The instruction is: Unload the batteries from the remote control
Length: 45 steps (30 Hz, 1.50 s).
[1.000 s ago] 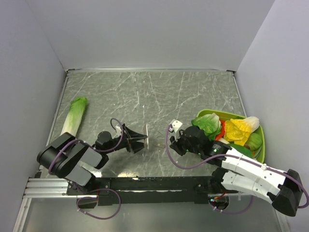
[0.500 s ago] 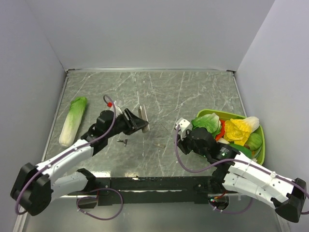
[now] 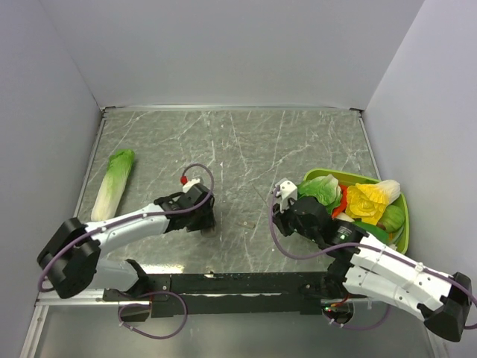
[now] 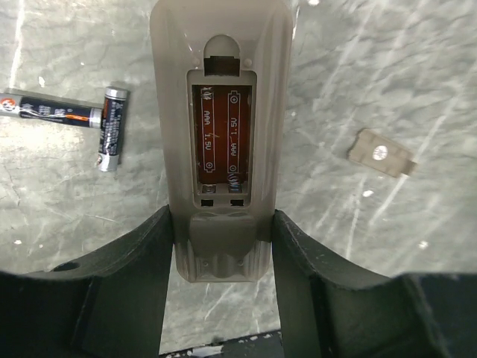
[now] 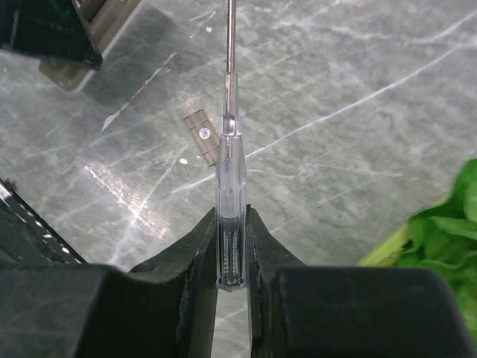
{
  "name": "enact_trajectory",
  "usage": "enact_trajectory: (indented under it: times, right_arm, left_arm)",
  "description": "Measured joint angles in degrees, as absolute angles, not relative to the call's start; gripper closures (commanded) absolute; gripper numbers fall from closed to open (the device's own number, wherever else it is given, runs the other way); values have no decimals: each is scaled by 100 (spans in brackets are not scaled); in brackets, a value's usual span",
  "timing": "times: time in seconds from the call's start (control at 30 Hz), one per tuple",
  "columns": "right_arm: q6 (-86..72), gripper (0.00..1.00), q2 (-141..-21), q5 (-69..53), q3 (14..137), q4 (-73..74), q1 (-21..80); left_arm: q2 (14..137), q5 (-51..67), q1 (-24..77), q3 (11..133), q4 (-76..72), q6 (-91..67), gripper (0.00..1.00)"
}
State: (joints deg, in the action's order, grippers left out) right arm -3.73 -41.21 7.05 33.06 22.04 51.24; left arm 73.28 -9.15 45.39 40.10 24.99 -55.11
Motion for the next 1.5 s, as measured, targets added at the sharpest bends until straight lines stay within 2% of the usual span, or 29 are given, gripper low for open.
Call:
enact_trajectory:
  times: [0.27, 0.57, 0.73, 0.9, 1.2, 1.3, 1.37, 1.5]
  right_arm:
    - [-1350, 100, -4823, 840, 3301, 2001, 5124]
    - [-2005, 100, -4915, 1249, 3269, 1802, 5127]
    - [-2147, 100, -4838, 1310, 3188, 1778, 5131]
    - [-2228, 100, -4729, 1308, 3186, 1811, 5140]
    - [-2285, 100, -4689, 1304, 3238, 1931, 5140]
    - [-2294, 100, -4720, 1295, 3295, 1944, 5140]
    - [-2303, 100, -4729, 1288, 3304, 1944, 5140]
    - [-2359, 100, -4762, 1260, 3321, 1973, 5142]
  left_arm:
    - [7896, -1149, 4860, 4292, 2604, -5518, 77]
    - [7996, -1074, 4884, 4233, 2469, -5522, 52]
    - [7994, -1015, 4884, 4233, 2421, -5520, 46]
    - [7988, -976, 4884, 4233, 2427, -5518, 46]
    - [8138, -950, 4884, 4239, 2464, -5513, 38]
    - [8136, -950, 4884, 4296, 2499, -5498, 33]
    - [8134, -934, 4884, 4366, 2508, -5474, 25]
    - [7985, -884, 4884, 4482, 2550, -5419, 20]
